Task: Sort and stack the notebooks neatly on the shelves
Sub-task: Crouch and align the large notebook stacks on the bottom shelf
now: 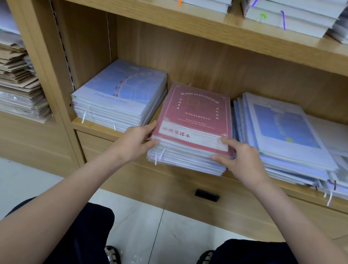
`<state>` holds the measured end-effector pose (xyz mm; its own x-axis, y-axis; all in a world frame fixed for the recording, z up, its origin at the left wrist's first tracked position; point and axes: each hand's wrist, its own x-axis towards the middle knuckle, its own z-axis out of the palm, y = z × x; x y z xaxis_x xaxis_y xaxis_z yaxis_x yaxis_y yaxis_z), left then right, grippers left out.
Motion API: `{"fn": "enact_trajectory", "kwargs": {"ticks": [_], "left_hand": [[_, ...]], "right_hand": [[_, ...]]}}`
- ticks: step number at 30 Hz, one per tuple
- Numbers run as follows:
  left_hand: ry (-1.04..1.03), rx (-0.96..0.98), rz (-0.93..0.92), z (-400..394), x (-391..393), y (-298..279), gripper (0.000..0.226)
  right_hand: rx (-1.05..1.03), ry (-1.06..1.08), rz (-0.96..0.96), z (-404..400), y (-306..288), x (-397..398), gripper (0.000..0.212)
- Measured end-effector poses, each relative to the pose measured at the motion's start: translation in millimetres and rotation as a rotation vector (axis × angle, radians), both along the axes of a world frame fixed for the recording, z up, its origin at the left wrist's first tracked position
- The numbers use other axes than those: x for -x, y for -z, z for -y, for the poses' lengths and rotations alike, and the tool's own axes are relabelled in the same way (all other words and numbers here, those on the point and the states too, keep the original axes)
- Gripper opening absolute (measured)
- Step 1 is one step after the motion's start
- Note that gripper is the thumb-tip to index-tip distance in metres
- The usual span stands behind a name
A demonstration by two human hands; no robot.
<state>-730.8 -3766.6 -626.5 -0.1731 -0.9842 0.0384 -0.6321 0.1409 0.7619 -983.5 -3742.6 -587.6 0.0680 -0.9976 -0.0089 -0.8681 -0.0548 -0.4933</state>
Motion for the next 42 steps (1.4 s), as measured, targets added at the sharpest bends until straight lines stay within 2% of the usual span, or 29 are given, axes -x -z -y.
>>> {"fn": "enact_trajectory", "kwargs": {"ticks": [4, 10, 15, 19, 22, 24, 29, 40, 42], "left_hand": [[-0.027, 0.031, -0.087, -5.2, 3.0, -5.1, 0.054], [0.031, 0.049, -0.067, -5.0, 2.6, -7.4, 0.06], [0.008, 0.058, -0.039, -2.7, -0.9, -4.6, 0.049], [0.046, -0.103, -0.153, -1.0, -5.2, -3.4, 0.07], [0.088, -0.212, -0.067, -1.0, -5.0, 4.8, 0.06], [0.072, -0.216, -0.061, -1.9, -2.6, 9.0, 0.056], [0.051, -0.146, -0.024, -0.1, -4.4, 25.3, 0.068], [0.044, -0.156, -0.072, 5.9, -6.1, 30.2, 0.072], [0.057, -0.134, 0.008, 2.9, -5.9, 30.9, 0.078]], "right_hand": [[-0.021, 0.047, 0.113, 4.1, 1.6, 3.5, 0.069], [-0.006, 0.054, 0.108, 7.4, 4.5, 4.1, 0.068], [0.002, 0.05, 0.12, 9.3, 4.8, 5.3, 0.068], [-0.082, 0.056, 0.138, 10.5, 6.0, 5.9, 0.09], [-0.189, 0.034, 0.154, 10.2, 9.7, 4.3, 0.102], [-0.21, 0.035, 0.135, 12.2, 13.1, 2.4, 0.105], [-0.202, 0.019, 0.059, 16.9, 21.3, -2.3, 0.115], [-0.168, -0.058, 0.043, 20.8, 22.7, 5.1, 0.108], [-0.165, -0.055, 0.038, 21.4, 23.4, 6.3, 0.108]]}}
